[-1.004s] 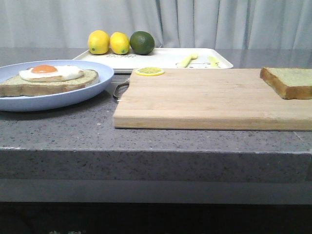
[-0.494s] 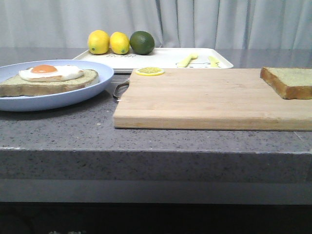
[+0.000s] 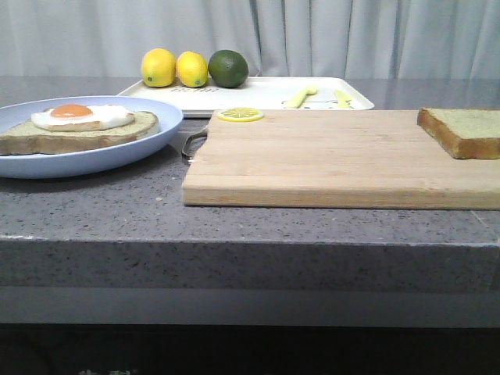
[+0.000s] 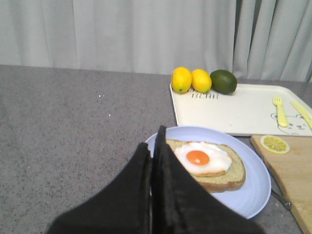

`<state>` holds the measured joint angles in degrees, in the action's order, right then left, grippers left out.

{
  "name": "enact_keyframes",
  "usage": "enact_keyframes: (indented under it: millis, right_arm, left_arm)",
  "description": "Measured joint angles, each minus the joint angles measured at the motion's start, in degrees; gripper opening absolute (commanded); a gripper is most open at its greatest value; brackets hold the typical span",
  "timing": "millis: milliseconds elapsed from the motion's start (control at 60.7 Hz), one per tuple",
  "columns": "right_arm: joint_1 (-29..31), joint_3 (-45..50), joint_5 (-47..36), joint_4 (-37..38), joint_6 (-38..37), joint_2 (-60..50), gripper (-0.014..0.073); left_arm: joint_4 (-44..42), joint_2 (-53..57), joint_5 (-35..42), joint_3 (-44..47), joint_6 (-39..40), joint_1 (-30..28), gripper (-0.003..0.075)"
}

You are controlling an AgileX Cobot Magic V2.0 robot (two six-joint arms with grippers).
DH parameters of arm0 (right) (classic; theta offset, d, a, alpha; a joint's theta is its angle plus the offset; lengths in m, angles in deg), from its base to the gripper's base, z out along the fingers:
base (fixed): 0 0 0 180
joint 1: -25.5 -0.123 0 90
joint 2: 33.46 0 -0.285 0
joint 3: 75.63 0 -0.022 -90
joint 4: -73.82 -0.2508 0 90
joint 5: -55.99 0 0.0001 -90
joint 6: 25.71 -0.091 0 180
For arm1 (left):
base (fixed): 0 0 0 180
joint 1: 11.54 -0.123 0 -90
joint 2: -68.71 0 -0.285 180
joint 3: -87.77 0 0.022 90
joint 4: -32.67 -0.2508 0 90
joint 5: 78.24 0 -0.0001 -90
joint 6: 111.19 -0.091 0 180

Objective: Place bread and move sandwich to tray

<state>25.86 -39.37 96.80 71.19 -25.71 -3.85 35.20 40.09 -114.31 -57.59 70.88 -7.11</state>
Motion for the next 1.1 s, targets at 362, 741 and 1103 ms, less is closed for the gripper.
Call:
enact_keyframes:
  millis: [362, 741, 1103]
  right_arm:
    - [0.0, -0.1, 3.7, 0.0, 0.0, 11.7, -0.0067]
    - [0.0, -0.1, 4.8, 0.0, 0.0, 17.8, 0.039]
    - [0.0, -0.1, 5.1, 0.0, 0.0, 18.8, 0.0496]
  left_arm:
    - [0.0, -7.2, -0.5, 0.0, -0.1, 0.0, -0.0018]
    - [0.0, -11.9, -0.4, 0.1, -0.1, 0.0, 0.0321]
    - [0.0, -12.4, -0.2, 0.1, -0.1, 0.0, 0.045]
